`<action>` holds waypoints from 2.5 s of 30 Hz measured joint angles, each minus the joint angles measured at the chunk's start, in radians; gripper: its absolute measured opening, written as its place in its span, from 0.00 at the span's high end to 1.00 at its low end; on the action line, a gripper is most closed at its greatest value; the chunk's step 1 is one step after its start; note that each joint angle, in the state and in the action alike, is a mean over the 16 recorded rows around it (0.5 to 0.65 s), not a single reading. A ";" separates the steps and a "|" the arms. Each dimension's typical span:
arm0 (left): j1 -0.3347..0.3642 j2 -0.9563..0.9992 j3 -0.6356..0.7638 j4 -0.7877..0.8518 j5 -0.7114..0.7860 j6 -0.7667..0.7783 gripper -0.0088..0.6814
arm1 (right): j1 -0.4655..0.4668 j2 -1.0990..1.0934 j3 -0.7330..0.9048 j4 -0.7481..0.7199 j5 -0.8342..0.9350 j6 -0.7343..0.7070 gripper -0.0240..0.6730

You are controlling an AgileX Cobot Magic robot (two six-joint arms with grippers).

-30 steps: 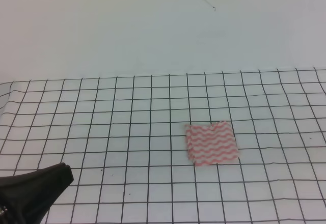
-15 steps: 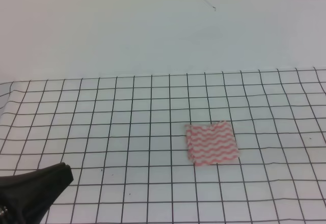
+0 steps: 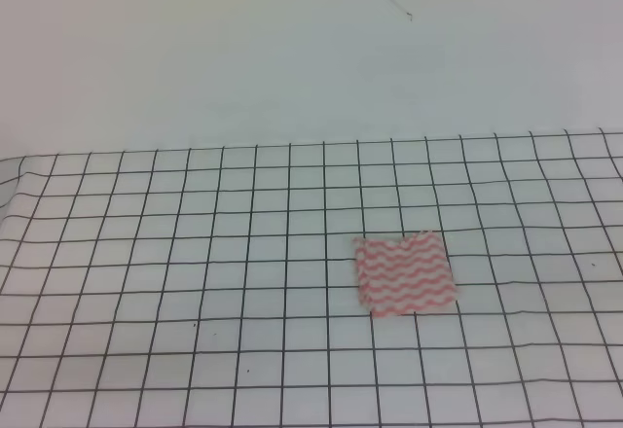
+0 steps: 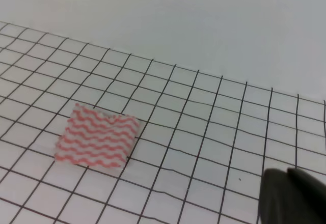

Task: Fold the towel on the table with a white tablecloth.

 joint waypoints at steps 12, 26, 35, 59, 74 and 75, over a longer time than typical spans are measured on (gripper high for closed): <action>0.024 -0.184 0.253 0.309 -0.047 -0.307 0.99 | 0.000 0.001 0.000 0.000 0.009 -0.002 0.97; -0.112 -0.200 0.271 0.422 -0.027 -0.314 0.99 | 0.000 0.003 0.000 0.000 0.032 -0.004 0.97; -0.151 -0.199 0.271 0.427 -0.025 -0.314 0.99 | -0.002 -0.001 0.000 -0.004 0.032 -0.008 0.97; -0.146 -0.199 0.271 0.427 -0.025 -0.314 0.99 | -0.159 -0.437 0.480 -0.154 -0.175 0.170 0.97; -0.146 -0.199 0.271 0.427 -0.025 -0.314 0.99 | -0.179 -0.466 0.548 -0.176 -0.180 0.215 0.97; -0.146 -0.199 0.271 0.427 -0.025 -0.314 0.99 | -0.179 -0.466 0.548 -0.176 -0.180 0.215 0.97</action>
